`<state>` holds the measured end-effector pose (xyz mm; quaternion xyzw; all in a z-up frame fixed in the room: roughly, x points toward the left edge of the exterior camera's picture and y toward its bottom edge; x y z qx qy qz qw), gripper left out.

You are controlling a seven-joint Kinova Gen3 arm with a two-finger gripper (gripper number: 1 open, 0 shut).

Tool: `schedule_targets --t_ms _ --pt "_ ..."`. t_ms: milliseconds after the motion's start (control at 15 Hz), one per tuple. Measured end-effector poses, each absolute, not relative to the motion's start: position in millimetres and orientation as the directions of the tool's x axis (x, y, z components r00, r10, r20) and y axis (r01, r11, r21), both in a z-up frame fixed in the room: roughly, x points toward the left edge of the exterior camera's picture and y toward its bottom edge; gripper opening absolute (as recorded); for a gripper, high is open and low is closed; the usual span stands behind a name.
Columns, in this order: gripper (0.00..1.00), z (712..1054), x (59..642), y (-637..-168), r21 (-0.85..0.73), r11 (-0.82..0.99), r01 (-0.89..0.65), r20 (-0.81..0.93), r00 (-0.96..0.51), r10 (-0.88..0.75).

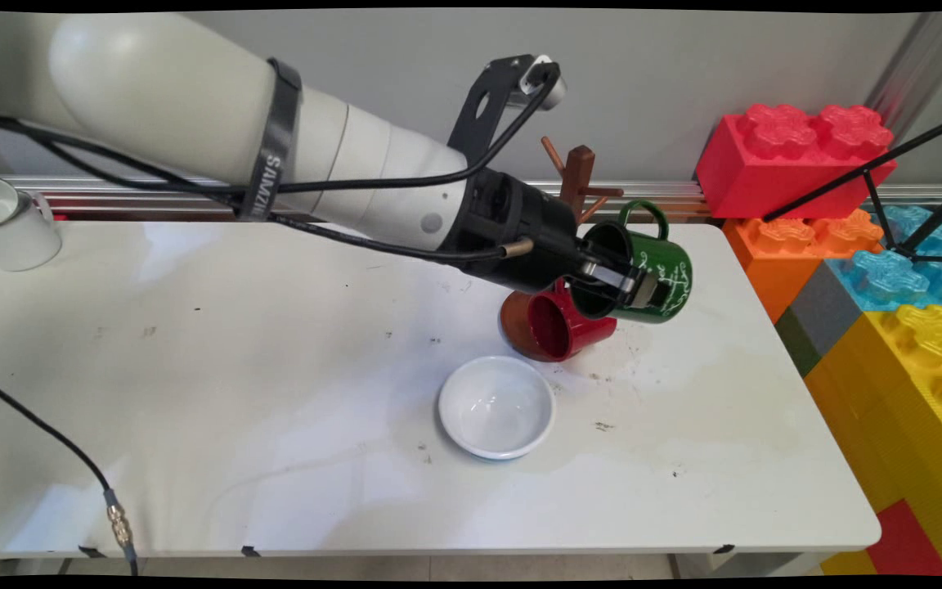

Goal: Place the picked object on the table

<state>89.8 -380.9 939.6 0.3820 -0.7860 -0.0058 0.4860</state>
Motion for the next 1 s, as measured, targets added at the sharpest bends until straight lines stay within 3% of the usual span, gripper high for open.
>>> schedule_targets --t_ms 1000 --pt "0.00 977.6 85.1 -402.4 0.197 0.804 -0.561 0.650 -0.539 -0.535"
